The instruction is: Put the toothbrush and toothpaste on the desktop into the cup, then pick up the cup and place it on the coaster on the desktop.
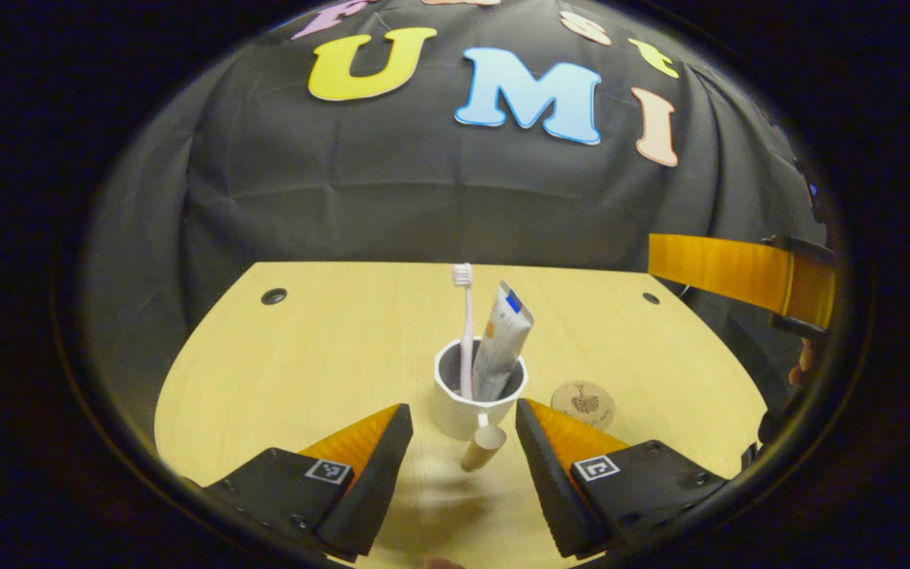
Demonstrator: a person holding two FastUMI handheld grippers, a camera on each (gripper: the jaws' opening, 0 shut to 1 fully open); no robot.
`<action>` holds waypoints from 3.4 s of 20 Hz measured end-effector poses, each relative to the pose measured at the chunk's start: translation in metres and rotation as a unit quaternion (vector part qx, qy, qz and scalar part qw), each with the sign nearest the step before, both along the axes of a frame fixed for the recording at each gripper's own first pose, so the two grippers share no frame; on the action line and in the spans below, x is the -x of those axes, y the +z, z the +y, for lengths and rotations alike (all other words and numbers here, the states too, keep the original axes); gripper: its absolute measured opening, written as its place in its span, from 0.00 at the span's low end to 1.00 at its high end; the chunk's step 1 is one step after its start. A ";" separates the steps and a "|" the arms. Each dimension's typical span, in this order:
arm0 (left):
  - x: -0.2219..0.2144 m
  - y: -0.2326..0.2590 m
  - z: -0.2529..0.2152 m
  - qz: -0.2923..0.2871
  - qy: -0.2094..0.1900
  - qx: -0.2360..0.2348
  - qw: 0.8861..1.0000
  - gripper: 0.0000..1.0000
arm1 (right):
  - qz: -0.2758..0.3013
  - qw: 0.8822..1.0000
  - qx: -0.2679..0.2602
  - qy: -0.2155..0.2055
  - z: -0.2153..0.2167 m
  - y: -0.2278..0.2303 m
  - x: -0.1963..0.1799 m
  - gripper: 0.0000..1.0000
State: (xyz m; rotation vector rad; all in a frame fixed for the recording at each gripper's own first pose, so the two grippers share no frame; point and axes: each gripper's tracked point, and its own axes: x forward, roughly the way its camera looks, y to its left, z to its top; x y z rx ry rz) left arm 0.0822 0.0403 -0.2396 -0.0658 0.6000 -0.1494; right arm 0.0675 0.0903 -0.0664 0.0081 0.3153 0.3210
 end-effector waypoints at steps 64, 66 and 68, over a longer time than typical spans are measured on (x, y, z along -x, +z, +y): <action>-0.023 -0.122 -0.152 0.198 -0.133 -0.040 0.970 0.33 | 0.177 0.962 -0.078 -0.194 -0.195 -0.102 0.057 0.95; -0.019 -0.128 -0.155 0.204 -0.130 -0.041 0.969 0.33 | 0.180 0.961 -0.081 -0.194 -0.195 -0.103 0.058 0.94; -0.020 -0.127 -0.154 0.211 -0.127 -0.045 0.968 0.33 | 0.179 0.961 -0.083 -0.192 -0.195 -0.102 0.059 0.94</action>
